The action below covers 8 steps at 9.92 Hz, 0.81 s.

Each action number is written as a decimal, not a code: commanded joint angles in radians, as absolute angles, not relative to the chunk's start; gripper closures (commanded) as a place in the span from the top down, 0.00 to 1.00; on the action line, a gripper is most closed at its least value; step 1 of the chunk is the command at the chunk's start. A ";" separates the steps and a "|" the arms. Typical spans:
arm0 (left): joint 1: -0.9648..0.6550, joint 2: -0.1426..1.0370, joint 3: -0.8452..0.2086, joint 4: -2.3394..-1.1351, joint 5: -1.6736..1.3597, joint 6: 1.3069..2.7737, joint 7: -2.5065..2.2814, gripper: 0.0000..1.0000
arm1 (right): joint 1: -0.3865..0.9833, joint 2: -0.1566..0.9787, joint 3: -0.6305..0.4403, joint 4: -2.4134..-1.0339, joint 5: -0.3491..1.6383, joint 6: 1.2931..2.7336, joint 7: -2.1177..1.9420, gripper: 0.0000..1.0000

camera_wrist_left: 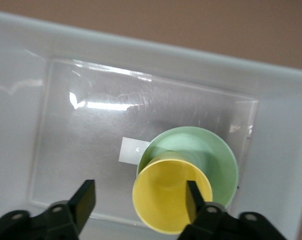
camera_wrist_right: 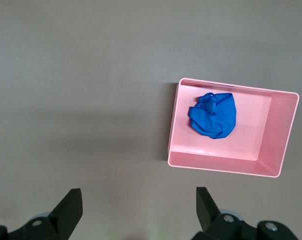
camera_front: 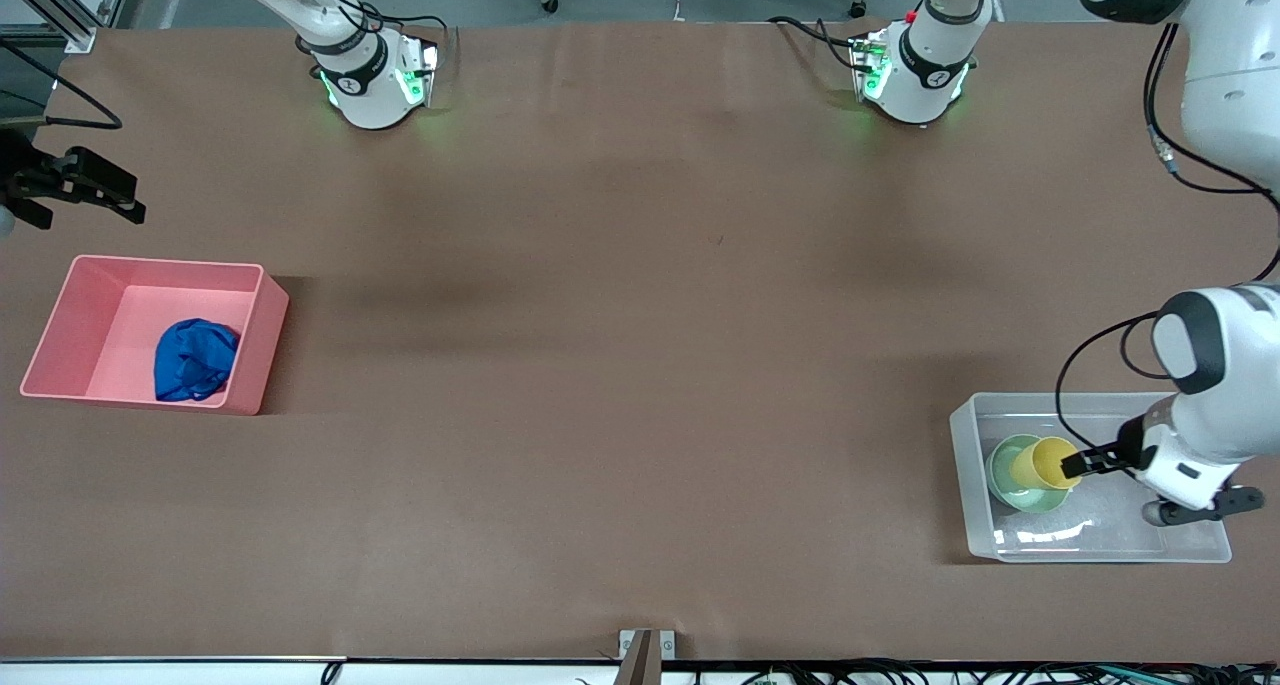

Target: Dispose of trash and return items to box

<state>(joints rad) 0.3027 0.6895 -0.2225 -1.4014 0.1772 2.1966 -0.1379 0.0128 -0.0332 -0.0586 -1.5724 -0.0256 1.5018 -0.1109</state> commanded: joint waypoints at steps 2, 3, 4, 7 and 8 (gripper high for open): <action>0.301 0.498 -0.273 -1.427 0.193 2.027 -0.130 1.00 | 0.025 -0.044 -0.071 -1.577 -0.025 1.499 -0.117 1.00; 0.305 0.433 -0.293 -1.427 0.190 1.963 -0.130 1.00 | 0.025 -0.044 -0.071 -1.577 -0.025 1.500 -0.117 1.00; 0.305 0.373 -0.299 -1.427 0.190 1.904 -0.127 1.00 | 0.026 -0.044 -0.071 -1.577 -0.025 1.502 -0.117 1.00; 0.304 0.209 -0.348 -1.425 0.184 1.706 -0.094 1.00 | 0.026 -0.044 -0.071 -1.574 -0.023 1.503 -0.117 1.00; 0.307 0.160 -0.365 -1.428 0.151 1.651 -0.075 1.00 | 0.028 -0.044 -0.071 -1.574 -0.023 1.503 -0.117 1.00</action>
